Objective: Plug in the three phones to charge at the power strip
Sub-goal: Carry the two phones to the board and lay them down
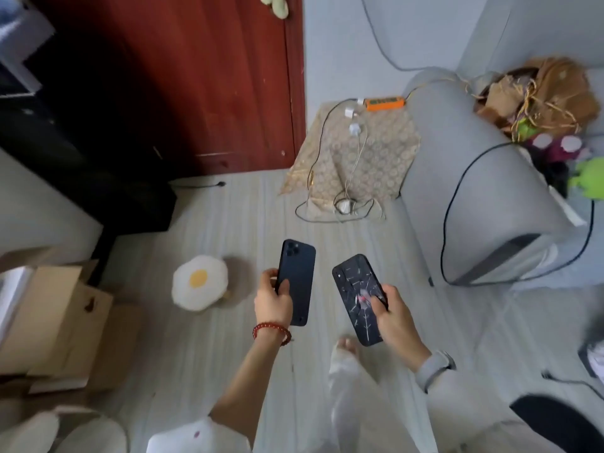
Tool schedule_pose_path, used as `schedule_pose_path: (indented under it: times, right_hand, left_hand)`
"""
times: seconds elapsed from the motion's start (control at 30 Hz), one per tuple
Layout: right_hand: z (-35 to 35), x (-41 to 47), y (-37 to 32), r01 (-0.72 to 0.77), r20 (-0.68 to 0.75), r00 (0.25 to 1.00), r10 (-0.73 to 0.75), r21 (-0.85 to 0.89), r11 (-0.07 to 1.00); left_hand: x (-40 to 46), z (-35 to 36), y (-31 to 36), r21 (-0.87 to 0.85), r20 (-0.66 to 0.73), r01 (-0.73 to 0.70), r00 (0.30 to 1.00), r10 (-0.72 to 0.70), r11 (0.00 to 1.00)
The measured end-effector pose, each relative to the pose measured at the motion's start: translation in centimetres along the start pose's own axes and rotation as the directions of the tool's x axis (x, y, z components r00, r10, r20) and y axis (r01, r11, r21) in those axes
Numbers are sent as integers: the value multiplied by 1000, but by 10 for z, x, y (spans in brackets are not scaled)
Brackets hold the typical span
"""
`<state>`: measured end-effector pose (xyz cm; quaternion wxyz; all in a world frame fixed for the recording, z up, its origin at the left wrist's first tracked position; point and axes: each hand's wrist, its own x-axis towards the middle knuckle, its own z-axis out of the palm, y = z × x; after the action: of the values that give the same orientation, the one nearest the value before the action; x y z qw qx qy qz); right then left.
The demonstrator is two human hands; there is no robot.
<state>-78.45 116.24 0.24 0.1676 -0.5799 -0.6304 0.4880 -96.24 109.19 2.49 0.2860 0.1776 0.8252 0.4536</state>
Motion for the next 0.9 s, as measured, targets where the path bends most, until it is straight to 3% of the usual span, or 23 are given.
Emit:
schedule_pose_path:
  times: [0.2,0.5,0.9]
  right_hand:
    - [-61,152,-54,-30,-22,999,30,-34,999]
    - [-104,363,-100,-79,-60,995,78,-12,997]
    - [-156,697,-158,-281,-128,951,280,14,960]
  left_hand:
    - [110,88,102,11,43,33,999,-33,999]
    - [284,202,191,18,99,71,992,-72,997]
    - [539,403,311,113,263,197,939,-220,974]
